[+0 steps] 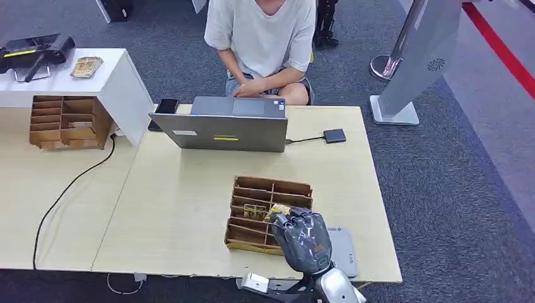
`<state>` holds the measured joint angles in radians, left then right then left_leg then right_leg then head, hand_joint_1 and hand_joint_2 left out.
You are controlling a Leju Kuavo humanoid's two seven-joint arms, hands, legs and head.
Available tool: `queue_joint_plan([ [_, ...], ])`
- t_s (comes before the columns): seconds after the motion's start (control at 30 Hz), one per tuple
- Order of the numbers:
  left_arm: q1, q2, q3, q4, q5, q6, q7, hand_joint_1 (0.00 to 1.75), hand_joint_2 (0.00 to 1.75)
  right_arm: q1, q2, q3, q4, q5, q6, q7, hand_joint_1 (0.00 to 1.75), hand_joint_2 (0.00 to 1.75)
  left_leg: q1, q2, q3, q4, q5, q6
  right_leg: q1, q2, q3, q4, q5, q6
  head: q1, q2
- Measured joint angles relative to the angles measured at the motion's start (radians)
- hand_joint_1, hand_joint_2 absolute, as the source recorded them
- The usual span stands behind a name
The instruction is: Pass the card to the sensor for recognition and then transmit it.
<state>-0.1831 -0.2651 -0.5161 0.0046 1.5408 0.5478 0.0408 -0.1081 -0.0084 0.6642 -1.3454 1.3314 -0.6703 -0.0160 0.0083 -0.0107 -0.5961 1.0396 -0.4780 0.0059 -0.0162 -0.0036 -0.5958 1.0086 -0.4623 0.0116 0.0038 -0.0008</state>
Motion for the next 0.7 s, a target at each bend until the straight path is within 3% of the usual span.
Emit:
queue_joint_plan([
  [0.27,0.0,0.0,-0.002,0.0,0.0,0.0,0.0,0.0,0.0,0.03,0.008,-0.03,-0.065,0.009,0.0,-0.056,1.75,1.75,0.0,0.0,0.0,0.0,0.0,0.0,0.0,0.0,0.0,0.0,0.0,0.0,0.0,0.0],
  [0.7,0.0,0.0,-0.002,0.0,0.0,0.0,0.0,0.0,0.0,0.06,0.014,-0.06,-0.117,0.009,0.0,-0.08,1.75,1.75,0.0,0.0,0.0,0.0,0.0,0.0,0.0,0.0,0.0,0.0,0.0,0.0,0.0,0.0],
])
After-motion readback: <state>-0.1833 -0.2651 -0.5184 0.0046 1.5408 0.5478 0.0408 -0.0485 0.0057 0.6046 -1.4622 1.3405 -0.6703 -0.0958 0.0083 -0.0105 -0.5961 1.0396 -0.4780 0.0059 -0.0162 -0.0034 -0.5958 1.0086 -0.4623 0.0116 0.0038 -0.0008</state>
